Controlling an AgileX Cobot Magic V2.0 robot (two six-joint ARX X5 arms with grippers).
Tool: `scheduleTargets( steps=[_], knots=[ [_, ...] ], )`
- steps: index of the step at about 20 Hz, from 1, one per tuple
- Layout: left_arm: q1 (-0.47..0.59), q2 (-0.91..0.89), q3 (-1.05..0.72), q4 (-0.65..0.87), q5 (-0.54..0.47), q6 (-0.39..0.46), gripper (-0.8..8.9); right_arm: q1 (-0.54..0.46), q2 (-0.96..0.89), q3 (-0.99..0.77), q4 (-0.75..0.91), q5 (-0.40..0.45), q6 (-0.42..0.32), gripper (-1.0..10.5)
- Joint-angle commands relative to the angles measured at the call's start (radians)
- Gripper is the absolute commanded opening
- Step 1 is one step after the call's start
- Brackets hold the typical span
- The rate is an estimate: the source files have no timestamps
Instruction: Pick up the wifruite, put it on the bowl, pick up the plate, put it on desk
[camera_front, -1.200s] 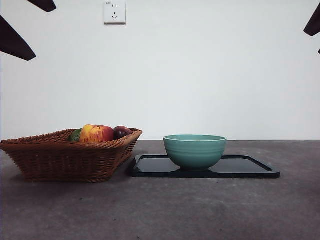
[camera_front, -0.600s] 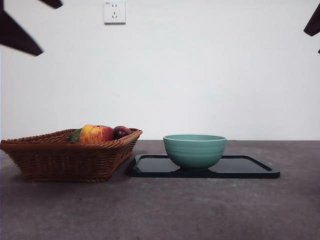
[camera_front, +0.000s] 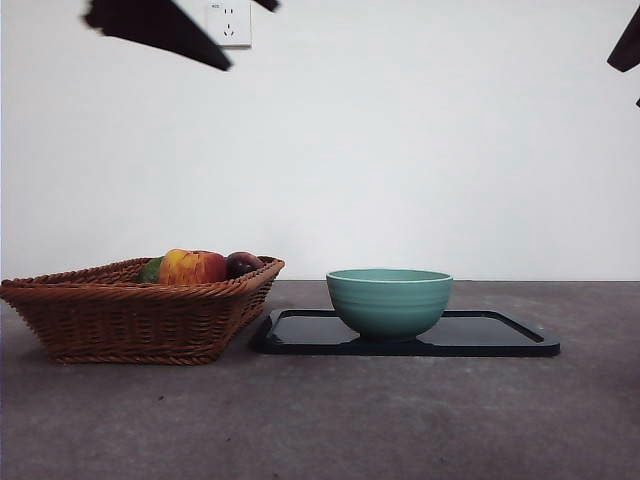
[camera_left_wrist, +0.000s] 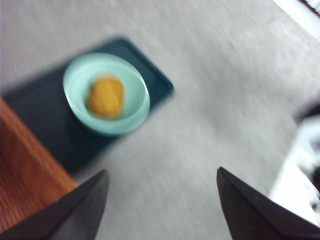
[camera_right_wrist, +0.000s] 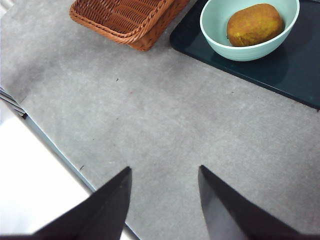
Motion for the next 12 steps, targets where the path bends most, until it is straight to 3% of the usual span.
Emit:
scheduleTargets(
  steps=[1, 7, 12],
  knots=[
    [-0.006, 0.134, 0.132, 0.013, -0.004, 0.045, 3.43, 0.006, 0.003, 0.008, 0.01, -0.003, -0.008, 2.1],
    [-0.011, 0.418, 0.338, 0.065, -0.006, 0.09, 3.39, 0.006, 0.003, 0.008, 0.01, -0.002, -0.008, 2.1],
    [-0.034, 0.574, 0.383, 0.145, -0.029, 0.131, 3.4, 0.006, 0.003, 0.008, 0.01, -0.002, -0.008, 2.1]
  ],
)
